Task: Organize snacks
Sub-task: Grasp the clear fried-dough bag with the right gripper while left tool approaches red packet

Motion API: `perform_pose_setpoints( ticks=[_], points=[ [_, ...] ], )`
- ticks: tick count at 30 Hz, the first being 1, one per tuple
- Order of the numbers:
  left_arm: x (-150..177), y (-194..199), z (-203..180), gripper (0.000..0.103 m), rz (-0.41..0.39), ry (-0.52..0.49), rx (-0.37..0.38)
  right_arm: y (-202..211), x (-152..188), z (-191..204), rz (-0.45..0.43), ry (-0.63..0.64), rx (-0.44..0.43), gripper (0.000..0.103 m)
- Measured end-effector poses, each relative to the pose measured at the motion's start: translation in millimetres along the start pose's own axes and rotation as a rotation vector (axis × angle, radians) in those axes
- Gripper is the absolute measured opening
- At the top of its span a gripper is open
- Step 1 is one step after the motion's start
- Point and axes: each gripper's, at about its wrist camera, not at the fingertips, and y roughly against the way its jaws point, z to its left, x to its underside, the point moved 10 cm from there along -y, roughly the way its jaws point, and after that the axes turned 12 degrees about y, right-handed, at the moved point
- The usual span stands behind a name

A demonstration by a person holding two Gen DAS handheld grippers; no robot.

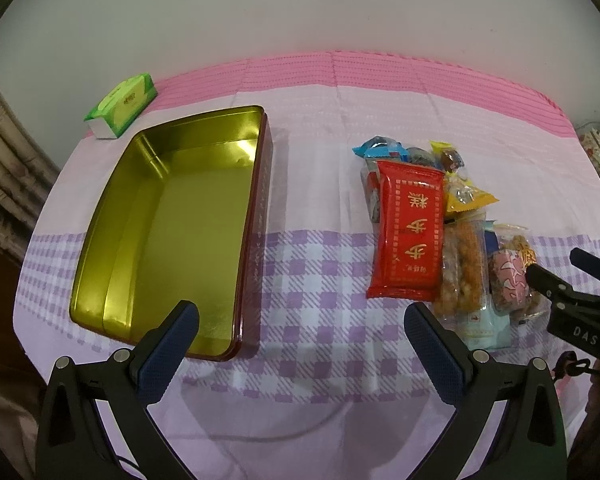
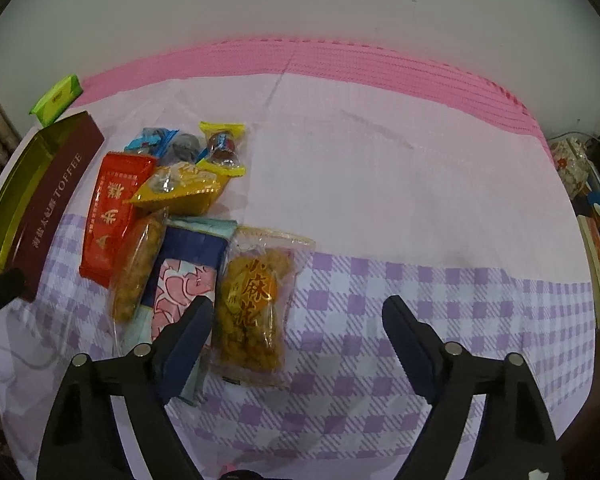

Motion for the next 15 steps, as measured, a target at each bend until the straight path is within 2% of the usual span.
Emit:
perform_pose_setpoints(
  ticks=[5, 7, 15],
  points=[
    [0, -4, -2, 0.102, 0.005, -0.01, 0.008, -12, 4, 6, 0.042, 0.004, -0.029, 0.068],
    [-1, -5, -2, 0.102, 0.006, -0.011, 0.012, -13, 3, 9, 0.038, -0.014, -0.048, 0.069],
    [-2, -12, -5, 0.102, 0.018, -0.017, 0.015, -16, -3, 16, 0.039, 0.008, -0.034, 0.068]
  ],
)
